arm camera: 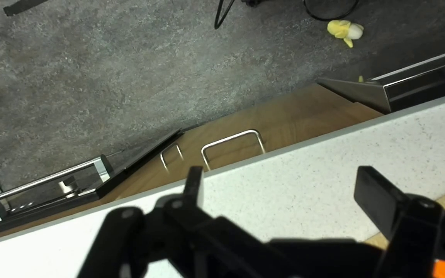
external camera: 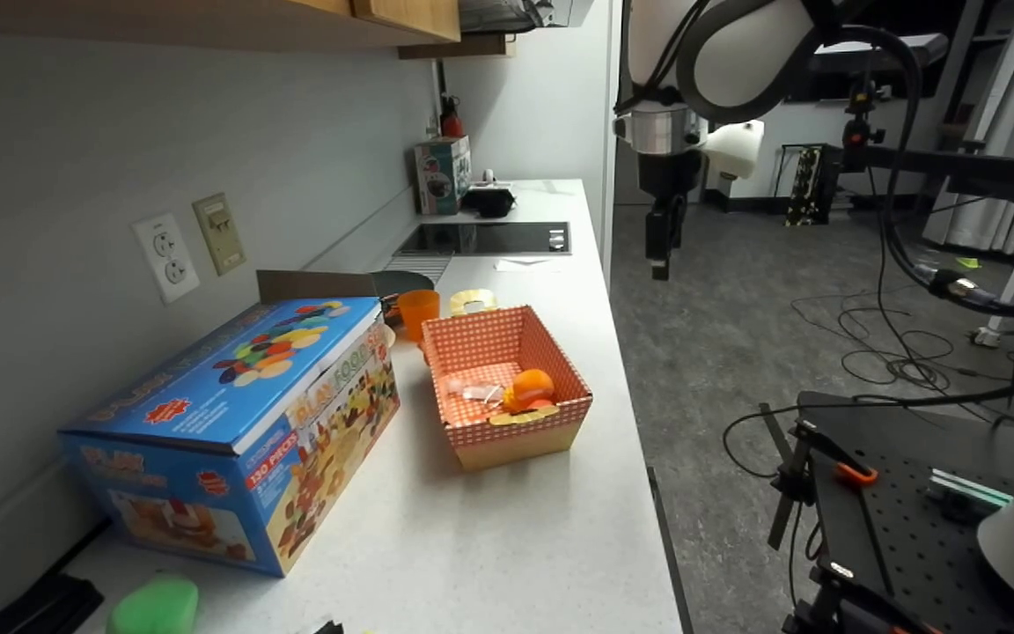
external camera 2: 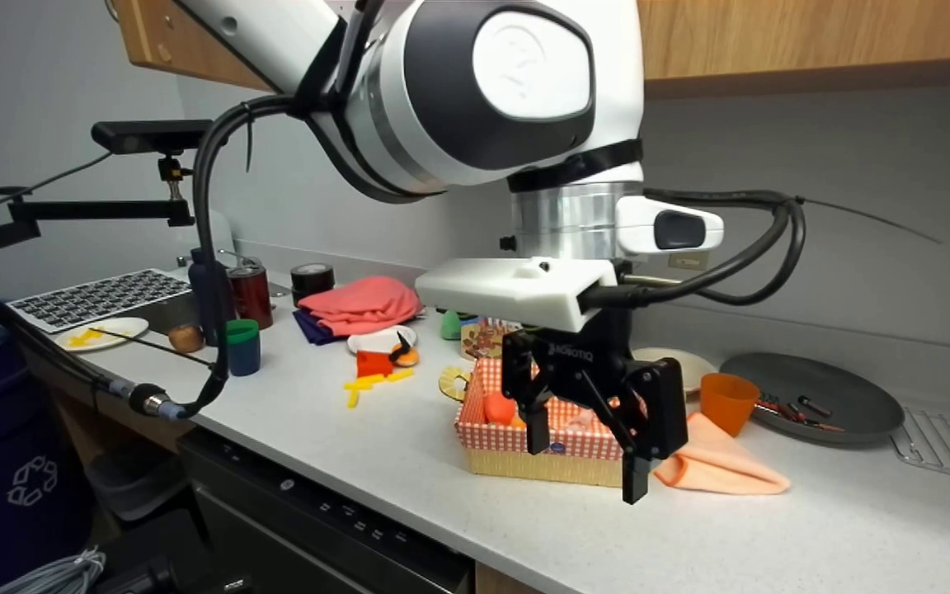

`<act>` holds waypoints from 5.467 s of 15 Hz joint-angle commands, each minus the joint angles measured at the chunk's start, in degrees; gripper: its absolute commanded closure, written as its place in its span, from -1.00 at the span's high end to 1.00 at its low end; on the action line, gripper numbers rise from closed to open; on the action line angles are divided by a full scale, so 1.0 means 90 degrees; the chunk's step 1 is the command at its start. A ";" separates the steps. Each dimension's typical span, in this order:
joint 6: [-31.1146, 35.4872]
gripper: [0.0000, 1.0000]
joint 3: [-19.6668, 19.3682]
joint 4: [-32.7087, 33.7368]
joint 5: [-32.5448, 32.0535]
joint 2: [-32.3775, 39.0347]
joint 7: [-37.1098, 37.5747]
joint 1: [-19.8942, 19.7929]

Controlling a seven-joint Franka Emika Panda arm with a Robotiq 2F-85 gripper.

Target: Close the open drawer

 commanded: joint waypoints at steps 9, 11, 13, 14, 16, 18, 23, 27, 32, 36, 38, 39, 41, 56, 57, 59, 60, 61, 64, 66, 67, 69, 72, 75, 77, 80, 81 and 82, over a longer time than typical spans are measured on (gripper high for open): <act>0.0519 1.00 0.0112 -0.2205 -0.0701 -0.2908 0.0338 -0.0245; 0.0894 1.00 0.0112 -0.2693 -0.0761 -0.3604 0.0248 -0.0333; 0.0610 1.00 0.0115 -0.2151 -0.0487 -0.2978 0.0166 -0.0227; 0.0586 1.00 0.0117 -0.2147 -0.0486 -0.3151 0.0160 -0.0229; 0.0571 1.00 0.0118 -0.2153 -0.0487 -0.3129 0.0160 -0.0228; 0.0673 1.00 0.0036 -0.2147 -0.0378 -0.3035 0.0060 -0.0137; 0.2926 1.00 0.0302 -0.2055 -0.0812 -0.2747 0.0185 -0.0364; 0.3638 1.00 0.0345 -0.2044 -0.0650 -0.2711 -0.0103 -0.0372; 0.3014 1.00 0.0059 -0.2005 -0.0256 -0.2748 -0.1290 0.0422; 0.2556 1.00 -0.0135 -0.1848 0.0466 -0.2404 -0.2132 0.1481; 0.2311 1.00 -0.0091 -0.1731 0.0656 -0.2215 -0.2323 0.1705; 0.2193 1.00 -0.0082 -0.1685 0.0695 -0.2125 -0.2383 0.1741; 0.1981 1.00 -0.0058 -0.1627 0.0643 -0.1920 -0.2406 0.1658; 0.1822 1.00 0.0055 -0.1709 0.0670 -0.1189 -0.2467 0.1499; 0.1822 1.00 0.0055 -0.1708 0.0670 -0.1189 -0.2467 0.1499; 0.1822 1.00 0.0055 -0.1706 0.0670 -0.1189 -0.2467 0.1499; 0.1822 1.00 0.0055 -0.1706 0.0670 -0.1189 -0.2467 0.1499; 0.1822 1.00 0.0055 -0.1706 0.0671 -0.1189 -0.2467 0.1499; 0.1822 1.00 0.0055 -0.1705 0.0671 -0.1189 -0.2467 0.1499; 0.1528 1.00 0.0081 -0.1743 0.0704 -0.1391 -0.2459 0.1514; 0.1261 1.00 0.0198 -0.1860 0.0553 -0.1738 -0.2321 0.1442; 0.0671 1.00 0.0472 -0.2068 0.0280 -0.2470 -0.1922 0.1284; -0.0140 1.00 0.0812 -0.2131 0.0075 -0.3421 -0.1510 0.1221; -0.1081 1.00 0.1043 -0.2160 -0.0087 -0.4490 -0.1235 0.1240; -0.1718 1.00 0.1125 -0.2163 -0.0076 -0.5141 -0.1210 0.1371; -0.2468 1.00 0.1332 -0.2048 -0.0091 -0.5952 -0.1222 0.1582; -0.2641 1.00 0.1434 -0.2003 -0.0117 -0.6210 -0.1202 0.1659; -0.2760 1.00 0.1497 -0.1956 -0.0153 -0.6408 -0.1209 0.1727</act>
